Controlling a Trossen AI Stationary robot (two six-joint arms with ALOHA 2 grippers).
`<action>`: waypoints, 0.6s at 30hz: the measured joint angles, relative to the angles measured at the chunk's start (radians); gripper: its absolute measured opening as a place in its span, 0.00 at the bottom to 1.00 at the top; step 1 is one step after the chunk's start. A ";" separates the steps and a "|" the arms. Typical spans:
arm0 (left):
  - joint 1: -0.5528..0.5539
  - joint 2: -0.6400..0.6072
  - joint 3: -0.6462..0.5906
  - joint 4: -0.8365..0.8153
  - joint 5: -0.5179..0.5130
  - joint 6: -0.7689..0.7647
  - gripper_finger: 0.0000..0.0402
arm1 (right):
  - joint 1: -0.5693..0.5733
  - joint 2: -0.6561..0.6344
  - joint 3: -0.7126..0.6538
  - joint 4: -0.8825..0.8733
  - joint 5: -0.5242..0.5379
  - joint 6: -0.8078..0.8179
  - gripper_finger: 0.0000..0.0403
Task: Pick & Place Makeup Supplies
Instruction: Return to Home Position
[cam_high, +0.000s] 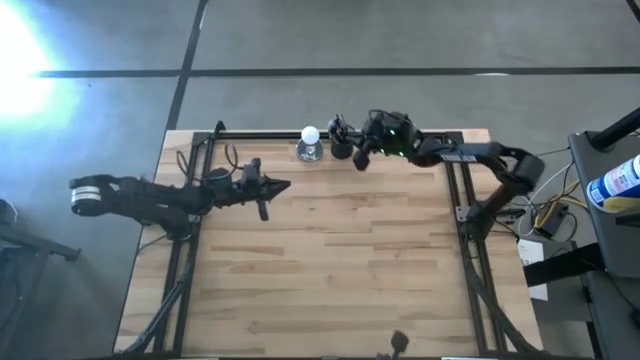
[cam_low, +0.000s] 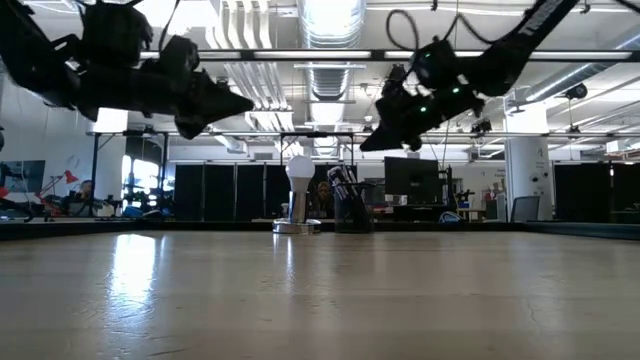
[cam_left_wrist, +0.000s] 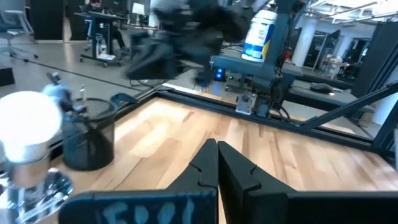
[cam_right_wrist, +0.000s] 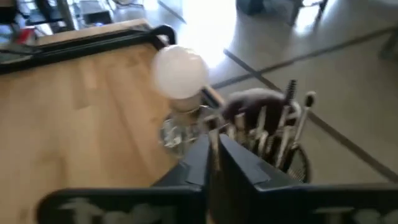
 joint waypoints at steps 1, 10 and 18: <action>0.004 -0.019 -0.019 -0.002 0.000 0.002 0.00 | 0.016 -0.033 -0.038 0.014 0.000 -0.012 0.04; 0.053 -0.189 -0.161 -0.022 0.009 0.018 0.00 | 0.159 -0.350 -0.375 0.172 0.003 0.005 0.02; 0.079 -0.329 -0.229 -0.096 0.011 0.050 0.00 | 0.250 -0.650 -0.583 0.193 0.083 0.026 0.02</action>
